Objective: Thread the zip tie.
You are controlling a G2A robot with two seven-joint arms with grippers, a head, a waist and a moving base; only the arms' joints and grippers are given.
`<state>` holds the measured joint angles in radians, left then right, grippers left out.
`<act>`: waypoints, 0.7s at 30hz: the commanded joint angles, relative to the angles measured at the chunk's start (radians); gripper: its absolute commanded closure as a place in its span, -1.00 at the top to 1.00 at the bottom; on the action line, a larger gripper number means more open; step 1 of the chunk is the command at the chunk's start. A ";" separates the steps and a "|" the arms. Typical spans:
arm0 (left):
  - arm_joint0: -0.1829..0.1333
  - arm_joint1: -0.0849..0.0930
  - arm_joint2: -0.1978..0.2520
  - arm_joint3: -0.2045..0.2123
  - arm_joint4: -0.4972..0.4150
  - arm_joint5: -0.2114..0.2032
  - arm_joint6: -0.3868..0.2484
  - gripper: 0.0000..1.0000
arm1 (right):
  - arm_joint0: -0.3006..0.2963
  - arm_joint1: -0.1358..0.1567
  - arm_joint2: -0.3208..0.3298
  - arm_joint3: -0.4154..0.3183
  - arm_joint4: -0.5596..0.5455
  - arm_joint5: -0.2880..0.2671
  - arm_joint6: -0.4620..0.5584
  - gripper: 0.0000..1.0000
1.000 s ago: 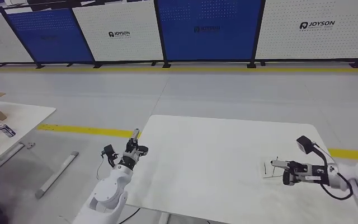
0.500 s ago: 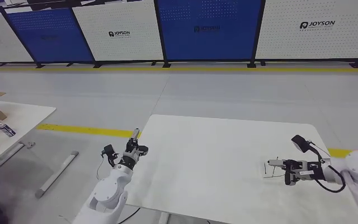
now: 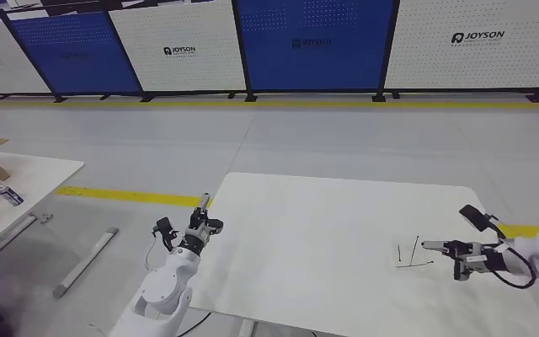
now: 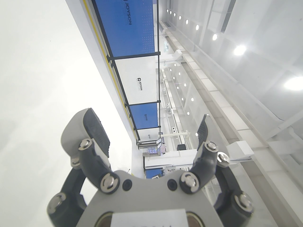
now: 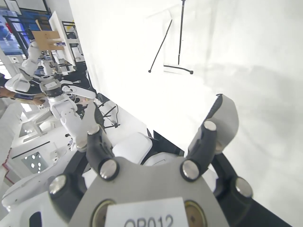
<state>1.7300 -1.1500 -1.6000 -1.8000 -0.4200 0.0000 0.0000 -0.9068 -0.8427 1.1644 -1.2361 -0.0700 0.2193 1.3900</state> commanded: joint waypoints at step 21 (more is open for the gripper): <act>0.000 0.000 0.000 0.000 0.000 0.000 0.000 1.00 | 0.110 -0.049 -0.123 0.163 0.034 -0.028 -0.051 1.00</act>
<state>1.7300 -1.1500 -1.6000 -1.8000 -0.4200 0.0000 0.0000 -0.7938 -0.8918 1.0408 -1.0708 -0.0370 0.1978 1.3462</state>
